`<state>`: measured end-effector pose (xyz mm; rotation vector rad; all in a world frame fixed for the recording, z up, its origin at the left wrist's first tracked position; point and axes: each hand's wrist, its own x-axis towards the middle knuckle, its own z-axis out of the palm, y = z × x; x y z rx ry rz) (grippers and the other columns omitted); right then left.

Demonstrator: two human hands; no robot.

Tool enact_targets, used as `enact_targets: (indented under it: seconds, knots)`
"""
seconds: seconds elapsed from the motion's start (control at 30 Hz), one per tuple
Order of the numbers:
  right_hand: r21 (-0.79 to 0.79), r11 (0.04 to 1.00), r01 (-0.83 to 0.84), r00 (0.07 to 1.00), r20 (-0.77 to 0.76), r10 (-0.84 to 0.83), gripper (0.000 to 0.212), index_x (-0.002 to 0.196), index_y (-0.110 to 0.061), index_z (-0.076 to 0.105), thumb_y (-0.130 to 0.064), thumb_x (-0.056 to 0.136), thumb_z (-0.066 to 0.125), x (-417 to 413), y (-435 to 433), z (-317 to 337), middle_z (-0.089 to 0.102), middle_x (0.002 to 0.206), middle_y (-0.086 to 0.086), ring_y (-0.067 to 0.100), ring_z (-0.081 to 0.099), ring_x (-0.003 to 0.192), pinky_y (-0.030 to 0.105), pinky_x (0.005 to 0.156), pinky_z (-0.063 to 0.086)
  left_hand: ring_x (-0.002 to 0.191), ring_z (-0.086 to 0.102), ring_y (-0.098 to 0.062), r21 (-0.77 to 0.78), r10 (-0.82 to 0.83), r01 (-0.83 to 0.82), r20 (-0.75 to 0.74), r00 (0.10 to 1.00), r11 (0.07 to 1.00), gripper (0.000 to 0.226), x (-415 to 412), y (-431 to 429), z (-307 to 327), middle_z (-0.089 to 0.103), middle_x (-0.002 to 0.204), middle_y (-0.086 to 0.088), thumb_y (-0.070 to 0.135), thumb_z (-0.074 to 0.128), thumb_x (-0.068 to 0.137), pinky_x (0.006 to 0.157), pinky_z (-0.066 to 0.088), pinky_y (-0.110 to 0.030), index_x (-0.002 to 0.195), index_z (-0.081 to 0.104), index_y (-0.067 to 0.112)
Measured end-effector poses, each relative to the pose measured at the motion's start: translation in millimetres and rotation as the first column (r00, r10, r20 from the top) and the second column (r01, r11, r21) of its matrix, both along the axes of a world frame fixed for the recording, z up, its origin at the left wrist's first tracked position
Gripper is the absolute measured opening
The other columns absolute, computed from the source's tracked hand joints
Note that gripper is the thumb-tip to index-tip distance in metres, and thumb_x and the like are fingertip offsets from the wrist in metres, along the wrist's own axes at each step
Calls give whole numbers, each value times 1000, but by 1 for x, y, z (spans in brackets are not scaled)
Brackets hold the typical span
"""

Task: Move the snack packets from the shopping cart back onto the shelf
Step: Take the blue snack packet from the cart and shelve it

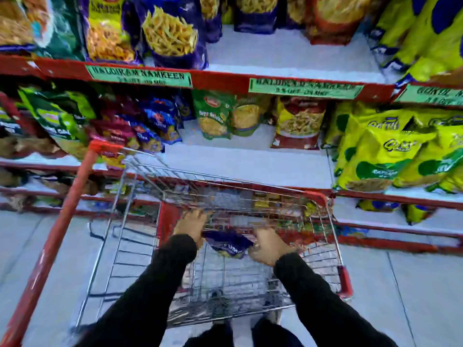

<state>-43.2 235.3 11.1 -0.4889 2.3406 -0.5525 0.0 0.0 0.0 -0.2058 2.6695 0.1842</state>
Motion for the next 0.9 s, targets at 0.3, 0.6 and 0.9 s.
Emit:
enact_targets:
  seconds: [0.3,0.6,0.9]
  knots:
    - [261,964,57,998,-29,-51,21,103,-10,65,-14,93,47,-10,-26,-57,70,105,16,32,68,98,37,80,53,108,69,-37,5,292,-295,138,946,955,28,0,6,-50,72,114,-18,19,52,92,89,56,-43,113,68,11]
    - [-92,979,181,973,-131,-192,20,105,-25,69,-25,88,60,-16,9,-28,74,98,-4,13,68,88,34,85,58,97,67,-20,532,464,-304,-195,864,790,17,26,-18,-40,70,101,4,19,71,84,78,51,-18,100,73,23]
    - [-607,777,167,909,-210,-360,26,69,-48,66,-22,68,71,-39,26,83,69,71,-32,-3,67,70,8,67,50,59,62,17,903,695,-131,-216,686,409,21,-3,-5,73,70,59,18,-11,67,82,59,47,0,83,65,10]
